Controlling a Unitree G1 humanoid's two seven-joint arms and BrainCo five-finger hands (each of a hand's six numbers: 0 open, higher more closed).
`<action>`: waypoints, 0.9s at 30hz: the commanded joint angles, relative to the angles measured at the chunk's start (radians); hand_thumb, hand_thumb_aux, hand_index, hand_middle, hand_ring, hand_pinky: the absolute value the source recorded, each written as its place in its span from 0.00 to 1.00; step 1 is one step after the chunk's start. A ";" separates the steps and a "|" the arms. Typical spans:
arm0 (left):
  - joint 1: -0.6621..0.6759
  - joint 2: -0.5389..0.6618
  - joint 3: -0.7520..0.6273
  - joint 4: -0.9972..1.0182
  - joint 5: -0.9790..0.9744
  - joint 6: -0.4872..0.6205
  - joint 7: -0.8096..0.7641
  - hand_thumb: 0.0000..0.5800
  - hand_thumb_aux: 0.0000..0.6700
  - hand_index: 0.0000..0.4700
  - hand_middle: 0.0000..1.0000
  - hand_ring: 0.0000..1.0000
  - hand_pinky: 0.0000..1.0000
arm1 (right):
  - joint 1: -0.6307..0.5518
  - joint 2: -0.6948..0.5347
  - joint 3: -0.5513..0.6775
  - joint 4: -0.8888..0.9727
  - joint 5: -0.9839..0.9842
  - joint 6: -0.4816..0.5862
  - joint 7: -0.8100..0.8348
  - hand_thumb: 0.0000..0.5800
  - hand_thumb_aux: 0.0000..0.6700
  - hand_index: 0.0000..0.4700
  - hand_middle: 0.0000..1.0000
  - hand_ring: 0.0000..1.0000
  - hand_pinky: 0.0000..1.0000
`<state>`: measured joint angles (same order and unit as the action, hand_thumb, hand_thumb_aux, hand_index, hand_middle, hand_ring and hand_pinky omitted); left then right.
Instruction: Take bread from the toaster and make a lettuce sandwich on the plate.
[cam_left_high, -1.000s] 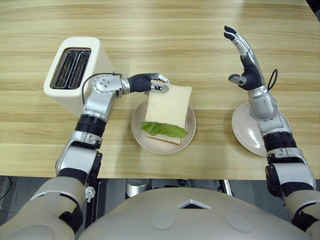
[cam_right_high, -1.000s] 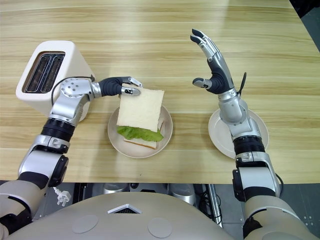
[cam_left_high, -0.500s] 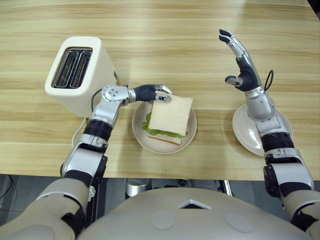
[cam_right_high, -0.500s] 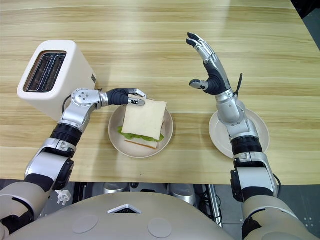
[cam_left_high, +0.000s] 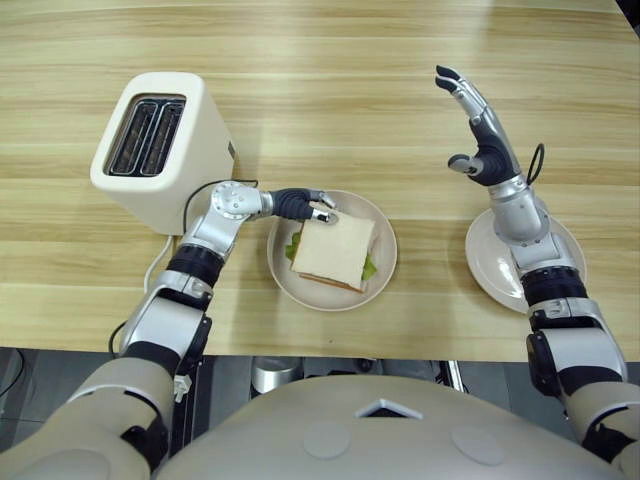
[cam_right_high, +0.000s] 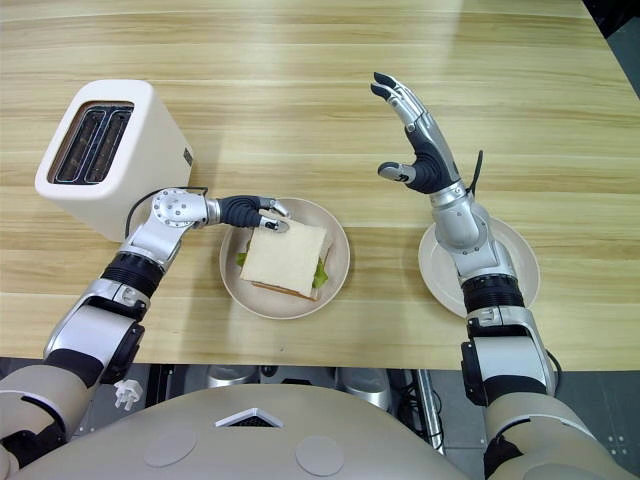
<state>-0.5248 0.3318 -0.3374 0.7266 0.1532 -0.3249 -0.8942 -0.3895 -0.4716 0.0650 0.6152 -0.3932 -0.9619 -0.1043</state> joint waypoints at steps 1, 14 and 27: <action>-0.013 -0.008 -0.021 0.055 0.052 -0.034 0.054 1.00 1.00 0.98 1.00 1.00 1.00 | 0.013 0.004 0.013 -0.006 0.012 0.001 0.023 0.00 0.00 0.00 0.00 0.00 0.00; -0.020 -0.018 -0.026 0.119 0.093 -0.079 0.105 1.00 1.00 0.98 1.00 1.00 1.00 | 0.149 -0.080 0.293 -0.250 0.001 -0.092 0.378 0.00 0.00 0.00 0.00 0.00 0.00; -0.020 -0.027 -0.028 0.146 0.105 -0.092 0.134 1.00 1.00 0.98 1.00 1.00 1.00 | 0.133 -0.045 0.374 -0.275 -0.395 -0.040 0.279 0.00 0.00 0.00 0.00 0.00 0.00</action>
<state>-0.5468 0.3009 -0.3468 0.8298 0.2255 -0.4296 -0.7721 -0.2437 -0.5238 0.4104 0.3284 -0.7468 -1.0112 0.1775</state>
